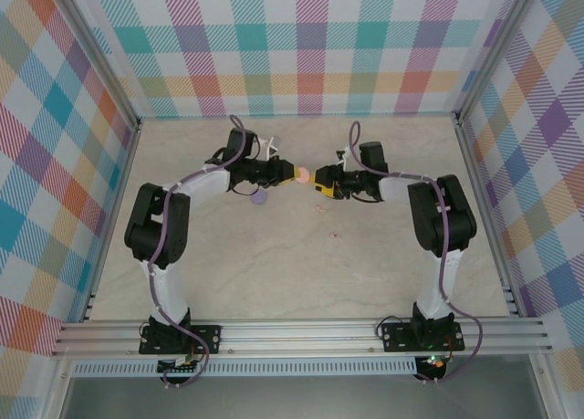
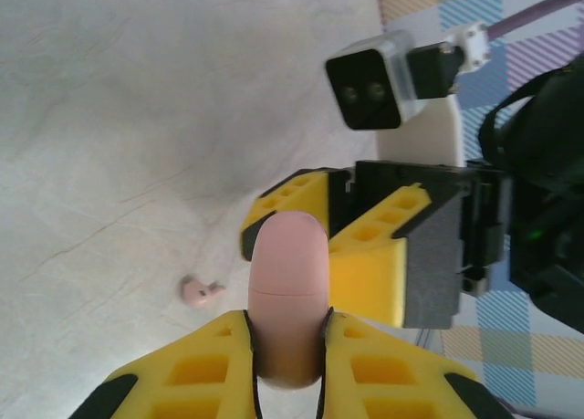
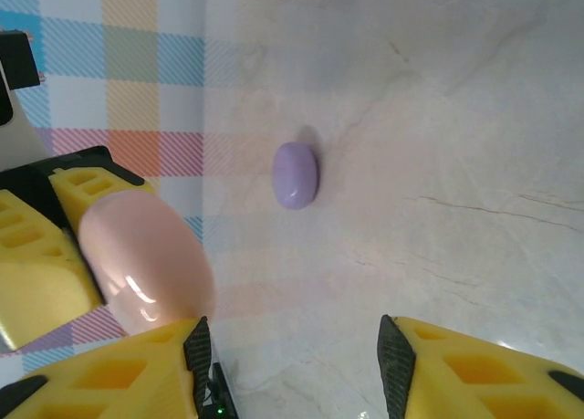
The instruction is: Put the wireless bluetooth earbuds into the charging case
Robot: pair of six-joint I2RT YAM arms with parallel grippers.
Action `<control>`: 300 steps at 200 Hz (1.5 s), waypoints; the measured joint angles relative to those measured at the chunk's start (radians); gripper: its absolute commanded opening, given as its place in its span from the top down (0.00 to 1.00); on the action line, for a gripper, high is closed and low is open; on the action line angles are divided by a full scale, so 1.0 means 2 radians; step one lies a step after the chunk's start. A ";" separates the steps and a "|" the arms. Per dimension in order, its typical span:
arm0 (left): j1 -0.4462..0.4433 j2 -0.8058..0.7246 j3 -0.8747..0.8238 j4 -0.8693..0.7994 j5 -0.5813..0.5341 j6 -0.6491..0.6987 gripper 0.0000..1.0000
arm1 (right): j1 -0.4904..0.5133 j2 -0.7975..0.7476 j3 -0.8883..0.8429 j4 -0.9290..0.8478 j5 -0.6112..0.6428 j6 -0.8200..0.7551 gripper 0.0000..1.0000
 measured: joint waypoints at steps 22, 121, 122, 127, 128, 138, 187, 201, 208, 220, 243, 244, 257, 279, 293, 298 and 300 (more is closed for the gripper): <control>0.000 -0.014 -0.001 0.005 0.006 0.000 0.82 | -0.001 -0.012 -0.009 0.029 -0.013 0.009 0.45; 0.000 -0.022 -0.003 0.017 0.013 0.000 0.82 | -0.002 -0.059 -0.016 0.058 -0.034 0.014 0.46; 0.000 -0.022 -0.003 0.017 0.013 0.000 0.82 | -0.002 -0.059 -0.016 0.058 -0.034 0.015 0.46; 0.000 -0.022 -0.003 0.017 0.013 0.000 0.82 | -0.002 -0.061 -0.016 0.060 -0.034 0.015 0.46; 0.000 -0.022 -0.003 0.017 0.013 0.000 0.82 | -0.002 -0.061 -0.016 0.060 -0.035 0.015 0.47; 0.000 -0.022 -0.003 0.017 0.013 0.000 0.82 | -0.002 -0.062 -0.016 0.065 -0.035 0.016 0.47; -0.002 -0.025 -0.009 0.021 0.027 0.000 0.81 | -0.002 -0.062 -0.016 0.074 -0.044 0.018 0.48; -0.003 -0.026 -0.009 0.026 0.031 0.000 0.81 | -0.002 -0.062 -0.016 0.074 -0.048 0.019 0.48; -0.003 -0.027 -0.009 0.027 0.033 0.000 0.81 | -0.002 -0.062 -0.016 0.075 -0.050 0.020 0.48; -0.004 -0.029 -0.009 0.029 0.037 0.000 0.82 | -0.002 -0.062 -0.016 0.077 -0.054 0.020 0.48; -0.006 -0.035 -0.009 0.036 0.041 0.000 0.81 | -0.002 -0.062 -0.016 0.078 -0.062 0.020 0.51; -0.006 -0.035 -0.009 0.036 0.041 0.000 0.81 | -0.002 -0.062 -0.016 0.078 -0.062 0.020 0.51; -0.008 -0.036 -0.009 0.040 0.043 0.000 0.81 | -0.002 -0.062 -0.016 0.081 -0.065 0.020 0.53; -0.011 -0.037 -0.009 0.040 0.048 0.000 0.81 | -0.002 -0.062 -0.016 0.084 -0.071 0.022 0.54; -0.013 -0.037 -0.009 0.040 0.050 0.001 0.81 | -0.002 -0.062 -0.016 0.088 -0.075 0.025 0.57; -0.013 -0.037 -0.009 0.040 0.050 0.001 0.81 | -0.002 -0.062 -0.016 0.090 -0.076 0.026 0.58; -0.013 -0.037 -0.009 0.040 0.050 0.001 0.81 | -0.002 -0.062 -0.016 0.091 -0.077 0.026 0.59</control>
